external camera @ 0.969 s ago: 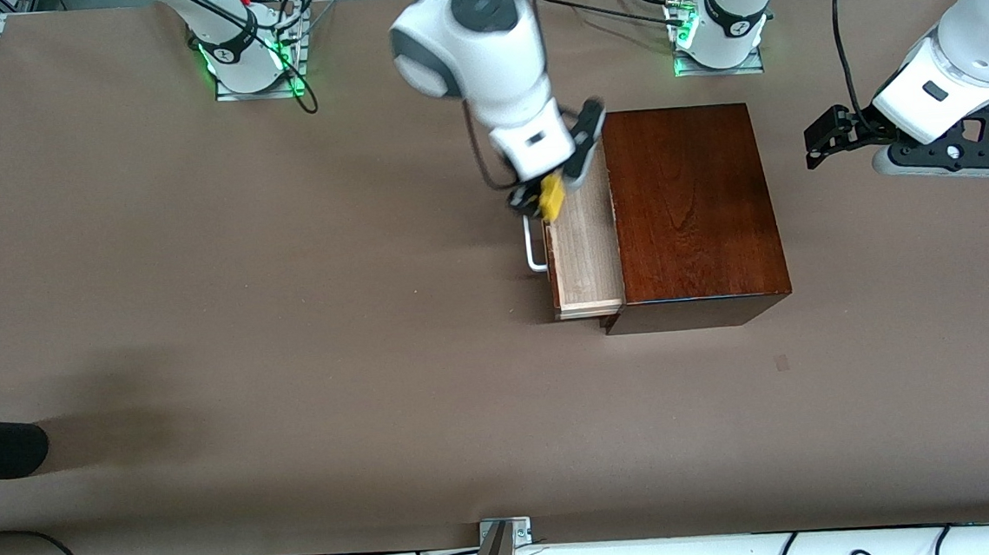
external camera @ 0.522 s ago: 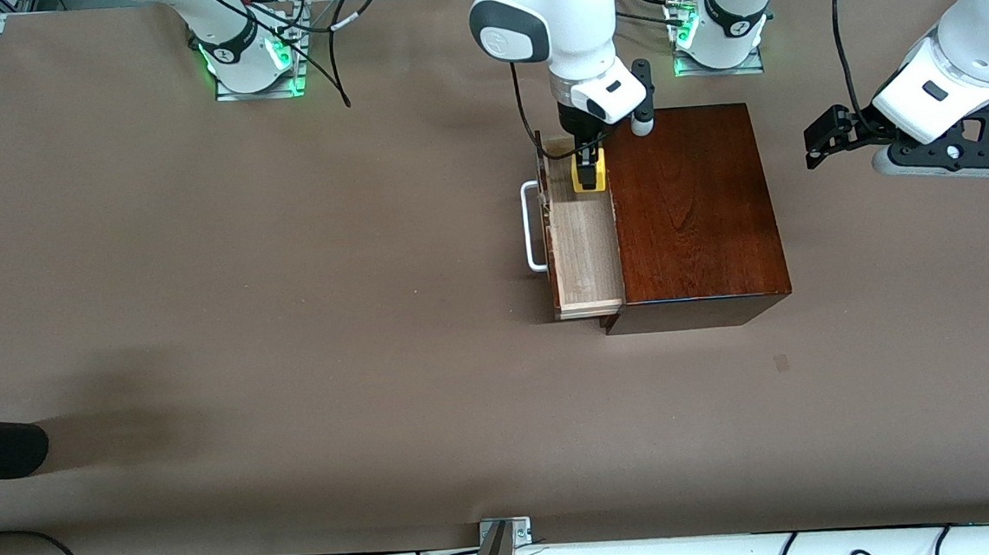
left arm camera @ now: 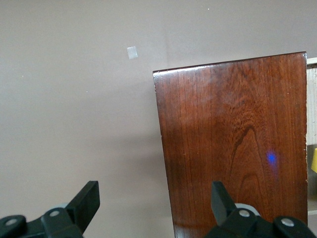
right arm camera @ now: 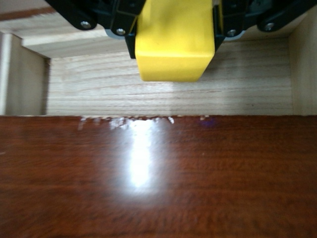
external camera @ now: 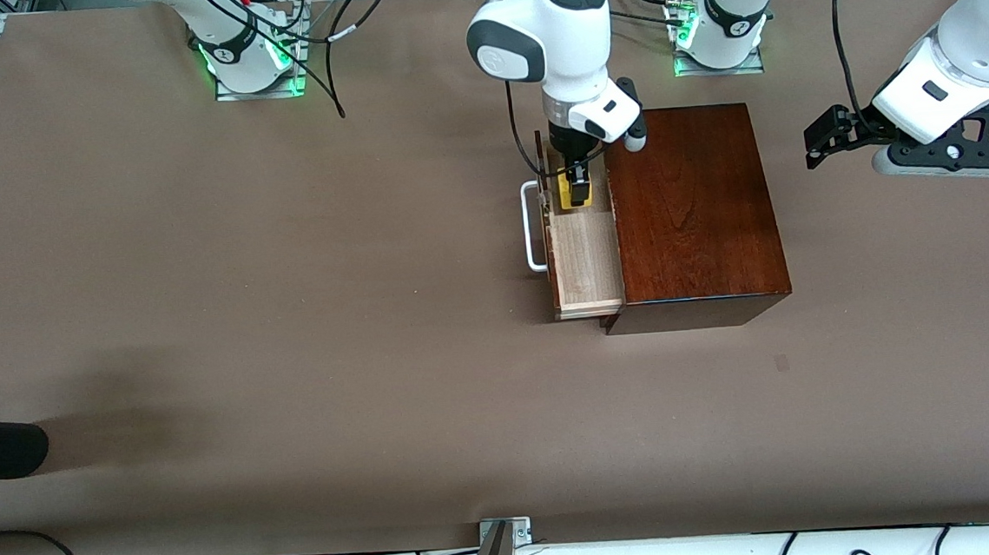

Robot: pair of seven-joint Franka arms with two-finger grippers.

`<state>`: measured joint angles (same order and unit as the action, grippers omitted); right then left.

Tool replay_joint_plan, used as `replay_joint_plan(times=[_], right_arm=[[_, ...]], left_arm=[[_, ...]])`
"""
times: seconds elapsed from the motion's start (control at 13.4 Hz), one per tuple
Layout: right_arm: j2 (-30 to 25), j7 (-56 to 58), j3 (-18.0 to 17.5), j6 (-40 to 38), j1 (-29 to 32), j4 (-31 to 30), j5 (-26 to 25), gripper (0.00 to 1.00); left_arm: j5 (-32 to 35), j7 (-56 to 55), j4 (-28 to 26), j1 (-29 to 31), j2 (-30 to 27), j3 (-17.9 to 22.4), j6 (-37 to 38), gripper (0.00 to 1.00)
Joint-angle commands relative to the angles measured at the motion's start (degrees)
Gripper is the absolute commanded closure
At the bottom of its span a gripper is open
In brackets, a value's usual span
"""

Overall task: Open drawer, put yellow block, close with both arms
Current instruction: 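Lower the cube into the drawer and open the right gripper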

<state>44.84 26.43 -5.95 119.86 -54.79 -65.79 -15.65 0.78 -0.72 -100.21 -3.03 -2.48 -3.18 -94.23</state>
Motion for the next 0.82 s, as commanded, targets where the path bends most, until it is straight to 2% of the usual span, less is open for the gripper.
replay_joint_plan(times=[0.0, 0.45, 0.52, 0.67, 0.75], right_arm=[[1.8, 1.2, -0.4, 0.0, 1.0, 0.3, -0.5, 1.00], [3.2, 1.4, -0.4, -0.1, 1.1, 0.3, -0.5, 1.00], [3.2, 1.2, -0.3, -0.1, 1.1, 0.3, -0.5, 0.97], [3.1, 1.3, -0.4, -0.3, 1.7, 0.3, -0.2, 0.72], [3.0, 1.3, -0.4, -0.2, 2.2, 0.3, 0.2, 0.19]], left_arm=[[-0.9, 1.3, 1.8, 0.1, 0.7, -0.2, 0.8, 0.00], [-0.8, 1.6, 1.9, 0.1, 0.6, -0.2, 0.9, 0.00], [-0.8, 1.6, 1.9, 0.1, 0.7, -0.2, 0.9, 0.00], [-0.8, 1.5, 1.9, 0.1, 0.6, -0.2, 0.9, 0.00], [-0.8, 1.5, 1.9, 0.1, 0.6, -0.2, 0.9, 0.00]])
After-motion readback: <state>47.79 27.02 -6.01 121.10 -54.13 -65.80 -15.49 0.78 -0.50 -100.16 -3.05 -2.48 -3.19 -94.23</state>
